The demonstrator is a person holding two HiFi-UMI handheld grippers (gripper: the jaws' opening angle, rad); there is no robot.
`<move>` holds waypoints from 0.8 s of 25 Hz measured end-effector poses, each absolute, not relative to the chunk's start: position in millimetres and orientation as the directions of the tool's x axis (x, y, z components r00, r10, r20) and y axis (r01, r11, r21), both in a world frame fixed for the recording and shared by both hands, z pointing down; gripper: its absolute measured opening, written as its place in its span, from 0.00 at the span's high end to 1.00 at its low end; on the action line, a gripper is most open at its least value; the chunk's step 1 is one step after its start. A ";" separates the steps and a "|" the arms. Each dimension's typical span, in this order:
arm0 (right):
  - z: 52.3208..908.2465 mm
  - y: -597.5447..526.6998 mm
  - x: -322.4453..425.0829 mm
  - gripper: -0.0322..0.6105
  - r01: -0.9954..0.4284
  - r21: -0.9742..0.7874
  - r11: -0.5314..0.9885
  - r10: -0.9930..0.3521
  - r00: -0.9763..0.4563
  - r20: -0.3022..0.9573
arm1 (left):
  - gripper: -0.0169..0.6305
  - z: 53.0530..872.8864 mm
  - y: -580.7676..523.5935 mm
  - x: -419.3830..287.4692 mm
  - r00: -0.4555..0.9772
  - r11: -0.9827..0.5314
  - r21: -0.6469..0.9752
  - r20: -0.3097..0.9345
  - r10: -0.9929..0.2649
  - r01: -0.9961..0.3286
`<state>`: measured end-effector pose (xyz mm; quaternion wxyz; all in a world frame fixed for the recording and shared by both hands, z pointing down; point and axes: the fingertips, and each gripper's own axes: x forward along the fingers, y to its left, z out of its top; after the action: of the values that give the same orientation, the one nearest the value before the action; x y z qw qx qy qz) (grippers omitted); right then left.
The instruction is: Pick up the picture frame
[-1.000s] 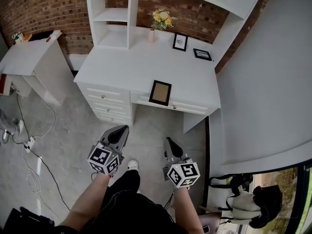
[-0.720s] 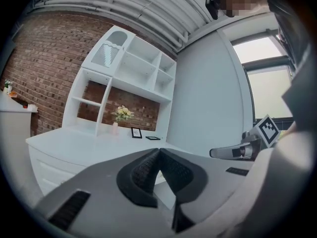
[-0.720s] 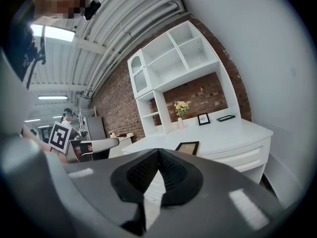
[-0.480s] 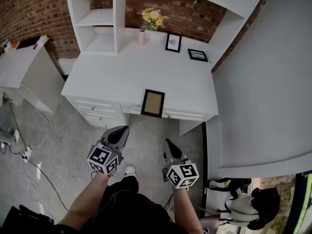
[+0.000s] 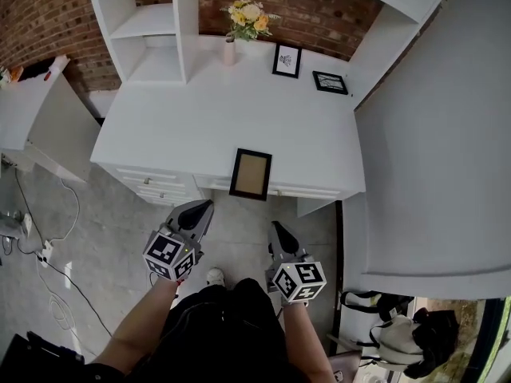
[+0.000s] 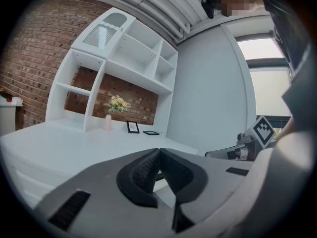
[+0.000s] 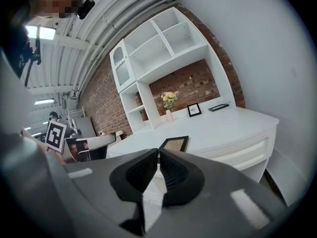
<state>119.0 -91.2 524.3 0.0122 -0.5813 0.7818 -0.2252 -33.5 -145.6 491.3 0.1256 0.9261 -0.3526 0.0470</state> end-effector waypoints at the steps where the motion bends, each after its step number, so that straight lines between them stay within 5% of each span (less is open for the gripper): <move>1: 529.4 -93.0 121.0 0.92 -0.898 -0.383 0.216 -0.911 -0.326 0.252 | 0.96 494.4 -145.7 -31.1 0.749 -0.722 0.200 0.183 -0.636 -0.662; 20: 590.7 -161.3 127.1 0.71 -0.759 -0.640 0.119 -0.838 -0.422 0.345 | 0.96 536.1 -190.4 -16.3 0.663 -0.620 0.236 0.282 -0.693 -0.748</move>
<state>127.1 -161.3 590.7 0.0505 -0.5350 0.7463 -0.3927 -16.3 -190.4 536.1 0.1685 0.8962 -0.4022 0.0816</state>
